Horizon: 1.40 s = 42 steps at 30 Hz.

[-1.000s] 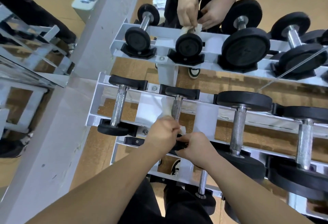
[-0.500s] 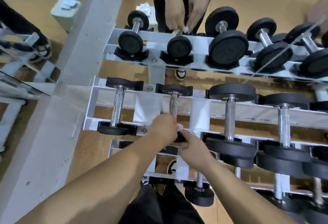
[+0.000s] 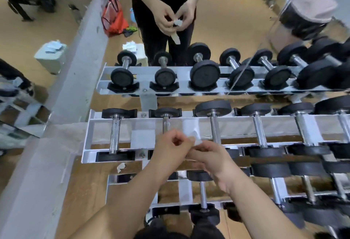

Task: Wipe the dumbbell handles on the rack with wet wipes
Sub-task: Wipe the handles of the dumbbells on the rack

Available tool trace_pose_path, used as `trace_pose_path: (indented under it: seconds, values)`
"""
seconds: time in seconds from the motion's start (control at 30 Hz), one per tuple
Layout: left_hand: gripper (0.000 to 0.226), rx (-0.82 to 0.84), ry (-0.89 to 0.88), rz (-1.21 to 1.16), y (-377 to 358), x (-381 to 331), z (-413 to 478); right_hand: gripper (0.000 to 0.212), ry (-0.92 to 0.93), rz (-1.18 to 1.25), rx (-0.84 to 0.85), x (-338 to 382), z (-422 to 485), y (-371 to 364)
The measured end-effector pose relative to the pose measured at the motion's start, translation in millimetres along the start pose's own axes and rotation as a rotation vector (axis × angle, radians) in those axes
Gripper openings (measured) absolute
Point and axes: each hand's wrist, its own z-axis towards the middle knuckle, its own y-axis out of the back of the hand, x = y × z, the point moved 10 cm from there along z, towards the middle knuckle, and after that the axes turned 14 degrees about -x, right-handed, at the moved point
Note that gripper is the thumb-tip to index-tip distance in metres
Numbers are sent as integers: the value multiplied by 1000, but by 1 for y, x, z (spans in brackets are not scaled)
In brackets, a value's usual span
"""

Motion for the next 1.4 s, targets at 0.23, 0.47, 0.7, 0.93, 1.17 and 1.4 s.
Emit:
trace_pose_path:
  seconds: [0.23,0.47,0.7,0.93,1.17,1.4]
  values:
    - [23,16,78,-108,-59,-2,-18,16,17,180,-25,7,5,64]
    - [13,158,18,-108,-172,-21,-40,33,-94,279,122,6,37,154]
    - [10,-70,93,-130,-215,-30,-47,27,-99,200,100,8,69,217]
    - [34,-95,85,-174,-214,-49,-40,22,-62,114,115,23,74,203]
    - [24,-105,223,-242,-197,-19,-4,17,-46,113,57,28,93,194]
    - [30,-52,307,-332,-159,-5,43,30,-142,245,-13,23,109,154]
